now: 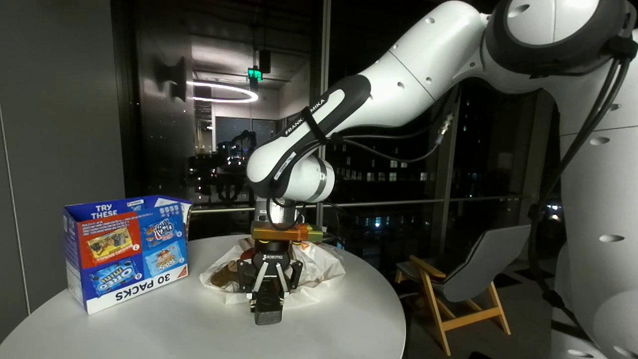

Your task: Put the items on the table inside the plastic bag except for the blue box

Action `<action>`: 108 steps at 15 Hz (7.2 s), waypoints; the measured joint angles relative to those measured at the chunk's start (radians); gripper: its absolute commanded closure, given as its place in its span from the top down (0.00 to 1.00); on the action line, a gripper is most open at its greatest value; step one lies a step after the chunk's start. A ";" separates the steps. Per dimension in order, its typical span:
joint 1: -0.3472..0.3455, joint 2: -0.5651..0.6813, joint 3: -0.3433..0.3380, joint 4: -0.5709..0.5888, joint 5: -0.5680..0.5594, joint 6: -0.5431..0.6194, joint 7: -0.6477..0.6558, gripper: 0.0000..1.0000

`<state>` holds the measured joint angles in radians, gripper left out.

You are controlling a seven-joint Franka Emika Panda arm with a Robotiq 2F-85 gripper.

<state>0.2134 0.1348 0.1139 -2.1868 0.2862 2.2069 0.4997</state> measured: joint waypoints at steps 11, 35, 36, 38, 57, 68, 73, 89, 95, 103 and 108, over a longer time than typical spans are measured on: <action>-0.099 -0.021 -0.036 0.010 0.087 0.019 0.092 0.33; -0.184 0.187 -0.042 0.262 0.312 -0.128 -0.200 0.33; -0.189 0.194 -0.043 0.264 0.328 -0.138 -0.200 0.33; -0.199 0.206 -0.050 0.267 0.342 -0.137 -0.196 0.33; -0.184 0.216 -0.074 0.265 0.321 -0.084 -0.120 1.00; -0.180 0.216 -0.030 0.262 0.334 -0.157 -0.238 1.00; -0.130 0.227 -0.011 0.214 0.371 0.023 -0.230 1.00; 0.408 0.236 -0.430 -0.086 -0.022 0.868 0.557 0.29; 0.510 0.174 -0.497 -0.088 -0.113 0.684 0.582 0.16; 0.124 -0.057 -0.164 -0.090 -0.119 0.433 0.418 0.18; -0.004 -0.018 -0.132 -0.048 -0.120 0.364 0.370 0.18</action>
<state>0.2091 0.1170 -0.0181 -2.2350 0.1661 2.5714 0.8696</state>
